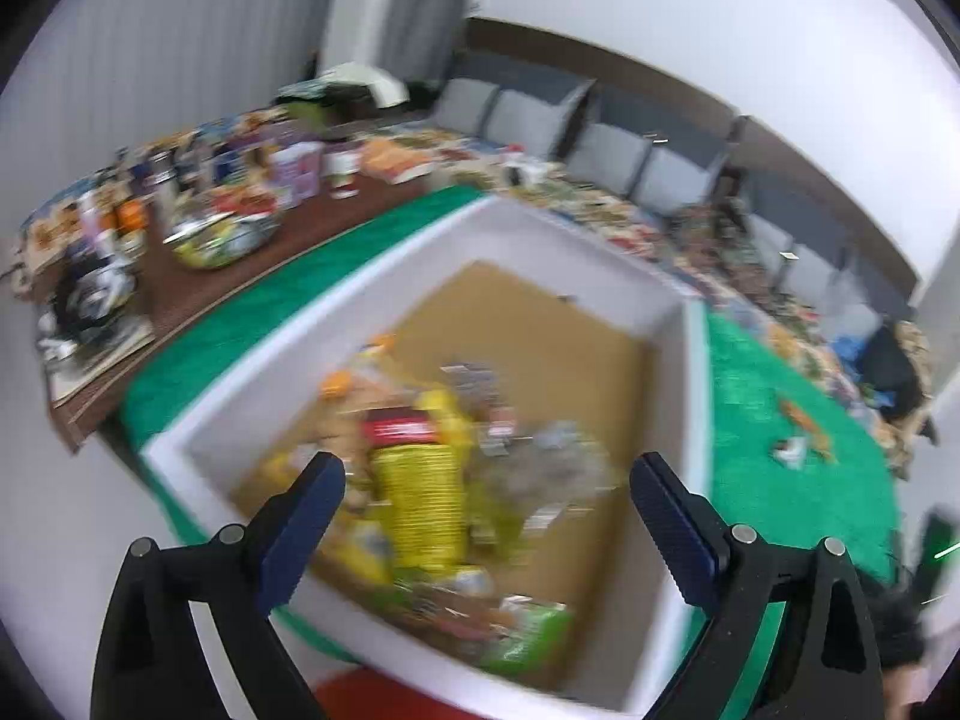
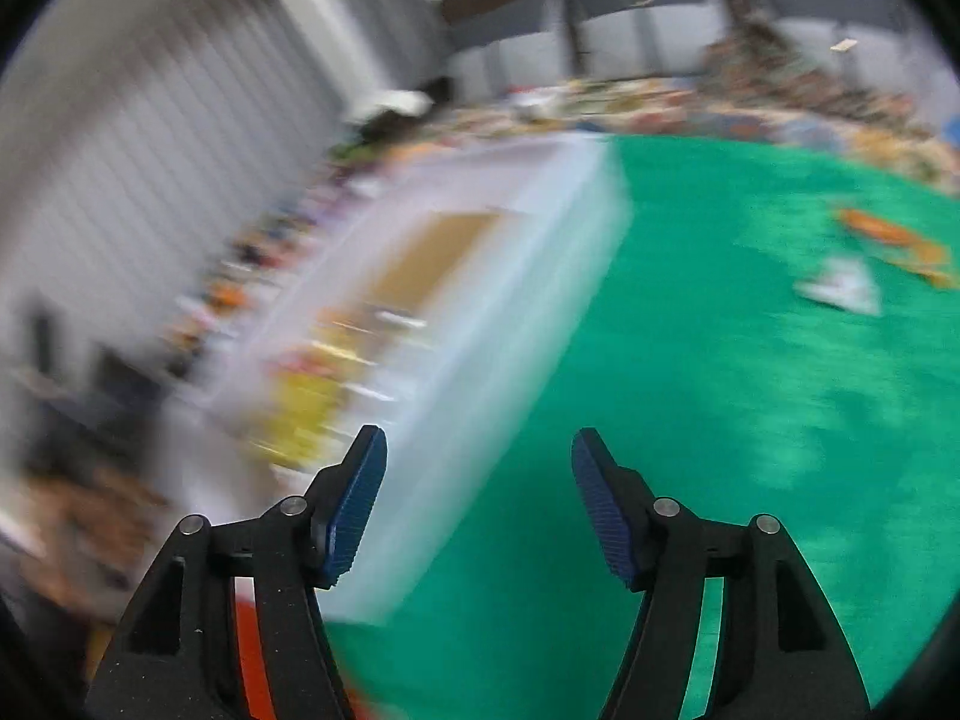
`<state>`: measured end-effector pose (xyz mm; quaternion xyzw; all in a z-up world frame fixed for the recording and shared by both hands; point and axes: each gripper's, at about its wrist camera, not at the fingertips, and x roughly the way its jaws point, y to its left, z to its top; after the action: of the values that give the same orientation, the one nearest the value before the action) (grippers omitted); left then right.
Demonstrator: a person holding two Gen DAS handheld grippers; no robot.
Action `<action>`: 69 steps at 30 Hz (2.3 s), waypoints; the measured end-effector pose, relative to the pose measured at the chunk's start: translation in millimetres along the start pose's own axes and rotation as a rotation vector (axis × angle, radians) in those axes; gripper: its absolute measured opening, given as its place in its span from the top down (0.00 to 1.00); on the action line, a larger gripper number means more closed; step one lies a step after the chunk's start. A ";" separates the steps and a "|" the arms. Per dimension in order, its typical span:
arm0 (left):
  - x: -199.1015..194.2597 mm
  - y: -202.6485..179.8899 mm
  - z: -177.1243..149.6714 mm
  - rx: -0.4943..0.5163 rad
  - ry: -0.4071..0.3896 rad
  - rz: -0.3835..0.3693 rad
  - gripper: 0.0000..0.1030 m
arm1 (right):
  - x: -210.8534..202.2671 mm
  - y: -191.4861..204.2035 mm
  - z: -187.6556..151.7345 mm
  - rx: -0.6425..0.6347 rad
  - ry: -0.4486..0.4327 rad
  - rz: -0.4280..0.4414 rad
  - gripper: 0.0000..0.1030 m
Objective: Organize snacks
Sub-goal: 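Carry both snacks over the cardboard box and open both tools to drop them, then lower the left tool onto the white triangular packet and grasp it, then grasp the orange sausage packet with the right tool while the left tool holds the white packet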
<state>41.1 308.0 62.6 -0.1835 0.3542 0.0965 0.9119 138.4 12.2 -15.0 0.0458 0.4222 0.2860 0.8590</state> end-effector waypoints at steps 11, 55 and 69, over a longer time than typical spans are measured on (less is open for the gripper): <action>73.5 -228.4 -55.1 0.408 0.175 -0.272 0.02 | -61.0 -190.7 -101.6 0.185 -0.056 -0.446 0.34; 288.0 -395.8 -86.7 0.719 0.223 -0.259 0.61 | -69.9 -213.1 -115.2 0.146 -0.015 -0.522 0.16; 274.9 -333.2 -104.9 0.627 0.245 -0.203 0.19 | -81.9 -227.3 -102.8 0.179 -0.013 -0.408 0.17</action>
<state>279.9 -26.2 -107.5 0.0612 0.4534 -0.1307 0.8796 124.7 -237.1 -96.2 0.0376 0.4410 0.0674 0.8942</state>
